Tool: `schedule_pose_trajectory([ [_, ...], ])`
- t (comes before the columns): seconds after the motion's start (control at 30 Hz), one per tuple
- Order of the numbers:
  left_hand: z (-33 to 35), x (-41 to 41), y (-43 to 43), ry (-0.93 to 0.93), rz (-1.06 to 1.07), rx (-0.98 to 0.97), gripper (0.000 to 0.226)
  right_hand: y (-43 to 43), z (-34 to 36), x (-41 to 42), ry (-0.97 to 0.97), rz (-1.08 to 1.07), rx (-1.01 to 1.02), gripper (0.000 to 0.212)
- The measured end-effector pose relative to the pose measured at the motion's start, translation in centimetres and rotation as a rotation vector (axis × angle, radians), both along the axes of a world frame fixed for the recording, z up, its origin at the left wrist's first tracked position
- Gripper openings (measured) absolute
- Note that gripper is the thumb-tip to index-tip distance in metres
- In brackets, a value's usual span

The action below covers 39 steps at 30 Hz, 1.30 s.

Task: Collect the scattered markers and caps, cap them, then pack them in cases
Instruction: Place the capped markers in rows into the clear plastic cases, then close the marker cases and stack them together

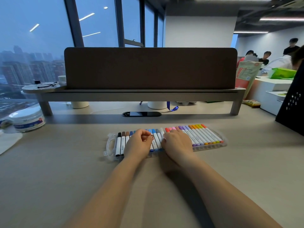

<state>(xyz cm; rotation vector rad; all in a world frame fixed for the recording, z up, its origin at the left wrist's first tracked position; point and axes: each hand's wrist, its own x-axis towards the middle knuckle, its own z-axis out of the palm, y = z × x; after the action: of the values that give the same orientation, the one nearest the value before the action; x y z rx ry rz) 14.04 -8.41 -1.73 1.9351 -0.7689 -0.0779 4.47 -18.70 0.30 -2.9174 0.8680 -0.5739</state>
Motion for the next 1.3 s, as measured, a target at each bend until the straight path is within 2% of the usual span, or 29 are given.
schedule_pose_trajectory([
  [0.6, 0.2, -0.5, 0.4, -0.052, 0.009, 0.035, 0.009, -1.3, -1.2, -0.6, 0.070, -0.021, -0.013, 0.031],
  [0.73, 0.5, -1.2, 1.0, -0.087, -0.009, 0.001, 0.011, -0.6, -1.8, -1.2, -0.003, -0.070, -0.002, 0.034],
  [0.83, 1.2, -1.1, 2.4, -0.138, 0.082, 0.006, 0.008, -1.0, -1.5, -2.0, -0.161, -0.065, 0.130, 0.036],
  [0.93, 1.8, -0.2, 4.2, -0.218, 0.379, 0.205, 0.023, -3.1, -1.0, -3.9, -0.339, -0.200, 0.220, 0.038],
  [1.0, 1.7, 0.7, 5.6, -0.097, 0.480, 0.382, 0.044, -4.8, -0.9, -5.5, -0.328, -0.358, 0.257, 0.044],
  [1.07, 1.2, 1.5, 6.4, 0.079, 0.475, 0.459, 0.063, -6.2, -1.0, -6.9, -0.266, -0.508, 0.337, 0.051],
  [1.1, 0.8, 1.8, 6.6, 0.105, 0.461, 0.481, 0.069, -6.8, -1.1, -7.4, -0.246, -0.568, 0.383, 0.055],
  [1.2, 0.3, 1.7, 6.3, 0.039, 0.439, 0.500, 0.071, -7.9, -1.4, -7.8, -0.186, -0.674, 0.464, 0.067],
  [1.3, 0.4, 1.8, 6.3, 0.012, 0.447, 0.446, 0.067, -7.9, -1.3, -7.9, -0.200, -0.689, 0.463, 0.069],
])
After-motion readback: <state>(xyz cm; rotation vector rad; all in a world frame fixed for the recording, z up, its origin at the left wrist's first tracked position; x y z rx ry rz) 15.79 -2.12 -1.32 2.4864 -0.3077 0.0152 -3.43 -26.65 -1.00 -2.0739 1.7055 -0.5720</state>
